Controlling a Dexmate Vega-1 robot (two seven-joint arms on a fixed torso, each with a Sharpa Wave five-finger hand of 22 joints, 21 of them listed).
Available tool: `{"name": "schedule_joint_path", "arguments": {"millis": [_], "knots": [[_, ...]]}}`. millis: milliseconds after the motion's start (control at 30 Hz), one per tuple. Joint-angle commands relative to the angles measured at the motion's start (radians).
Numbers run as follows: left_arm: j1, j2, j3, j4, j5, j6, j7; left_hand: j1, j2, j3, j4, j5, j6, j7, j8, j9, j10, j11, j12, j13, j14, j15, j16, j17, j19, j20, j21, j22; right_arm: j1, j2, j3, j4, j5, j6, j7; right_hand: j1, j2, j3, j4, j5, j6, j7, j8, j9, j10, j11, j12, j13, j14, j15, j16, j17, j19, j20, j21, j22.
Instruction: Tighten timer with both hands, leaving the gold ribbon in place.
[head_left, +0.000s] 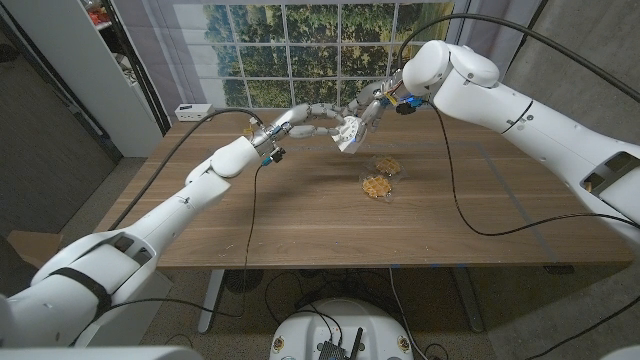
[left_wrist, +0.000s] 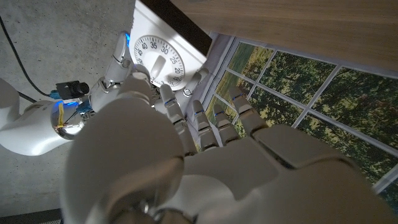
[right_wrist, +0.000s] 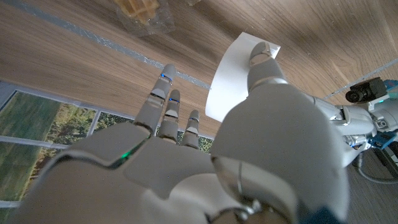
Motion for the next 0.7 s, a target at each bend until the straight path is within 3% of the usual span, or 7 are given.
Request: {"name": "schedule_joint_path", "arguments": {"millis": [33, 433, 700], "knots": [[0.028, -0.032, 0.0, 0.041, 0.072, -0.057, 0.138, 0.018, 0.009, 0.006, -0.007, 0.012, 0.01, 0.001, 0.011, 0.009, 0.01, 0.0, 0.006, 0.009, 0.017, -0.047, 0.003, 0.004, 0.006, 0.004, 0.005, 0.004, 0.0, -0.003, 0.004, -0.022, 0.087, -0.06, -0.07, -0.009, 0.001, -0.003, 0.001, 0.006, 0.242, 0.186, 0.061, 0.052, 0.02, 0.007, 0.007, 0.005, 0.015, 0.004, 0.004, 0.001, 0.015, 0.001, 0.01, 0.003], [0.002, -0.093, 0.016, 0.135, 0.098, -0.109, 0.215, 0.028, 0.023, 0.007, -0.006, 0.014, 0.036, -0.007, 0.032, 0.027, 0.027, -0.004, 0.016, 0.024, 0.034, -0.058, 0.007, 0.01, 0.008, 0.0, 0.009, 0.006, 0.022, 0.003, 0.0, 0.015, 0.184, -0.039, -0.116, -0.009, 0.002, -0.003, -0.002, 0.008, 0.261, 0.203, 0.066, 0.055, 0.033, 0.014, 0.007, 0.005, 0.027, 0.013, 0.004, 0.001, 0.03, 0.001, 0.011, 0.003], [0.003, -0.121, 0.017, 0.161, 0.11, -0.106, 0.277, 0.027, 0.025, 0.001, -0.003, 0.014, 0.062, 0.019, 0.05, 0.041, 0.039, -0.01, 0.023, 0.036, 0.044, -0.068, 0.01, 0.015, 0.009, -0.007, 0.012, 0.007, 0.04, 0.008, -0.012, 0.045, 0.218, -0.018, -0.133, -0.01, 0.005, -0.002, -0.002, 0.009, 0.264, 0.208, 0.067, 0.059, 0.034, 0.015, 0.004, 0.005, 0.029, 0.015, 0.003, 0.001, 0.034, 0.002, 0.01, 0.002]]}}
